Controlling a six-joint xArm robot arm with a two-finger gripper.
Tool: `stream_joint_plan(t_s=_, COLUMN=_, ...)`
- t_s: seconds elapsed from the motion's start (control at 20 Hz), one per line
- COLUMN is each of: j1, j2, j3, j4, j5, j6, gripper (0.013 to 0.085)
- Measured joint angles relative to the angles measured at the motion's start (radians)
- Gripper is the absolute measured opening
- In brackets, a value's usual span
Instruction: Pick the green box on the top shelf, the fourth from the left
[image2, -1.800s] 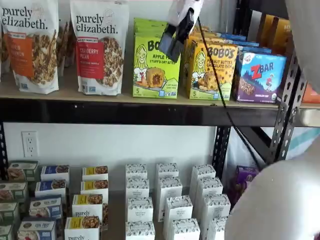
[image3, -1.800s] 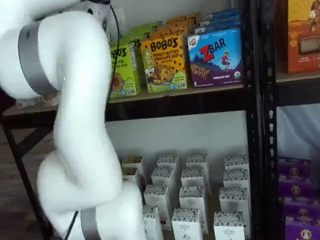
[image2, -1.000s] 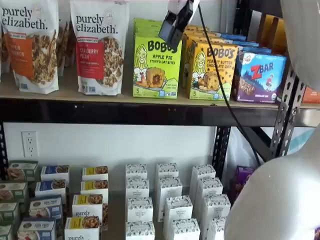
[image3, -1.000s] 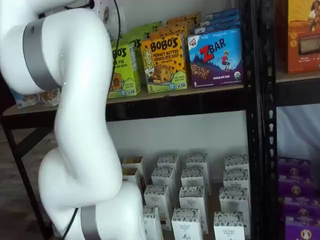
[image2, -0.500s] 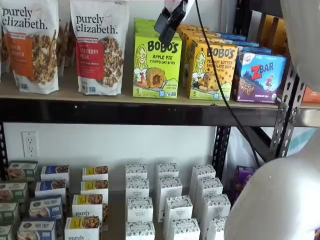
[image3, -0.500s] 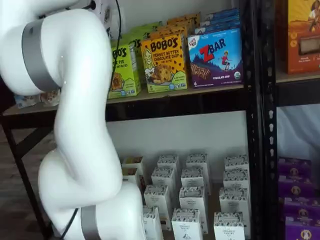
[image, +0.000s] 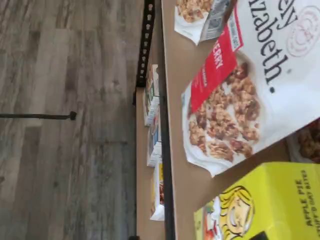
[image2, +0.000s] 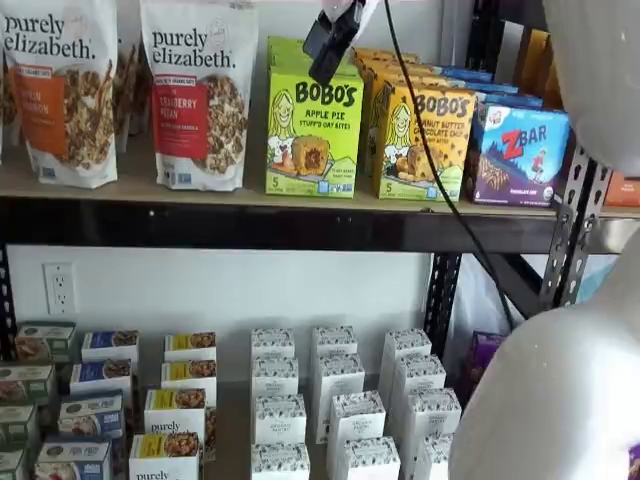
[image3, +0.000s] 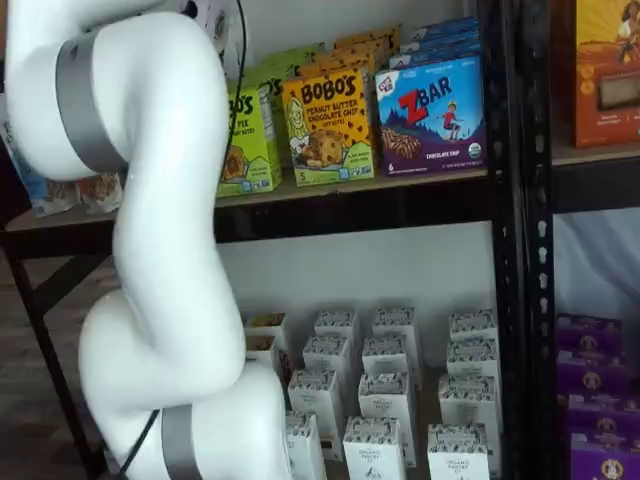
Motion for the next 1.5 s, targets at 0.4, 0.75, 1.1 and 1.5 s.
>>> stream_joint_plan(t_s=0.4, j1=-0.026, j2=0.032, j3=-0.019, j4=-0.013, j5=-0.016, j6=-0.029, gripper=0.0850)
stream_joint_plan(t_s=0.75, j1=-0.052, j2=0.050, j3=-0.020, j4=-0.024, j5=-0.029, j6=-0.061, gripper=0.0850)
stream_joint_plan(t_s=1.1, j1=-0.069, j2=0.068, j3=-0.027, j4=-0.031, j5=-0.034, j6=-0.082, gripper=0.0850)
stream_joint_plan(t_s=1.5, j1=-0.066, j2=0.077, j3=-0.020, j4=-0.060, j5=-0.048, j6=-0.088, gripper=0.0850)
